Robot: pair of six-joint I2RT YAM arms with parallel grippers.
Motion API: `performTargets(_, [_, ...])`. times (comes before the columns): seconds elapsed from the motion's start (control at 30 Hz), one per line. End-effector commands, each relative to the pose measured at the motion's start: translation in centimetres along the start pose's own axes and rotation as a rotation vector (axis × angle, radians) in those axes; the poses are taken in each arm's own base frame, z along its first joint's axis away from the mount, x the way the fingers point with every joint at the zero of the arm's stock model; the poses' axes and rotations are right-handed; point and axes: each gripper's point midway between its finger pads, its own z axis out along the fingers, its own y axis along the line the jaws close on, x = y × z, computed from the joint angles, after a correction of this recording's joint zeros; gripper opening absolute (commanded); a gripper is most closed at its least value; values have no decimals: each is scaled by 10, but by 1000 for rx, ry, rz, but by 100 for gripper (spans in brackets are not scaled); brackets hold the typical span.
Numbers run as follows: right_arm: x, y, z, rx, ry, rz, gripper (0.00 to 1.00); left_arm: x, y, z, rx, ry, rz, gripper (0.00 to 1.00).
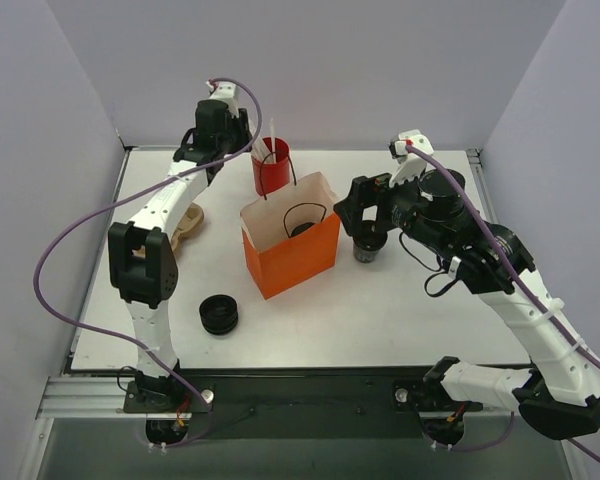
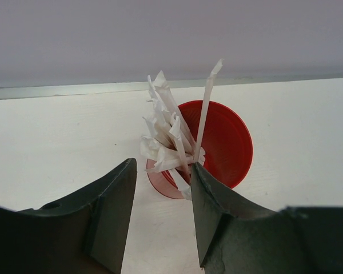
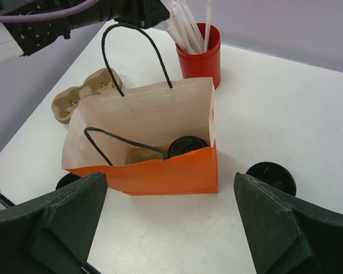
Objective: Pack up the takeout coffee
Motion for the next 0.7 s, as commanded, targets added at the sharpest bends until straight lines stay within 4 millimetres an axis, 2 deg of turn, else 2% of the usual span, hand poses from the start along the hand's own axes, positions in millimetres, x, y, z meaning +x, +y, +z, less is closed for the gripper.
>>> performTargets(0.0, [-13, -3, -3, 19, -32, -42, 100, -47, -28, -26, 76, -109, 8, 53])
performTargets(0.13, [-18, -3, -5, 17, -44, -60, 100, -37, -32, -23, 77, -81, 12, 53])
performTargets(0.67, [-18, -7, -11, 21, -45, -109, 100, -15, -25, -11, -3, -21, 69, 52])
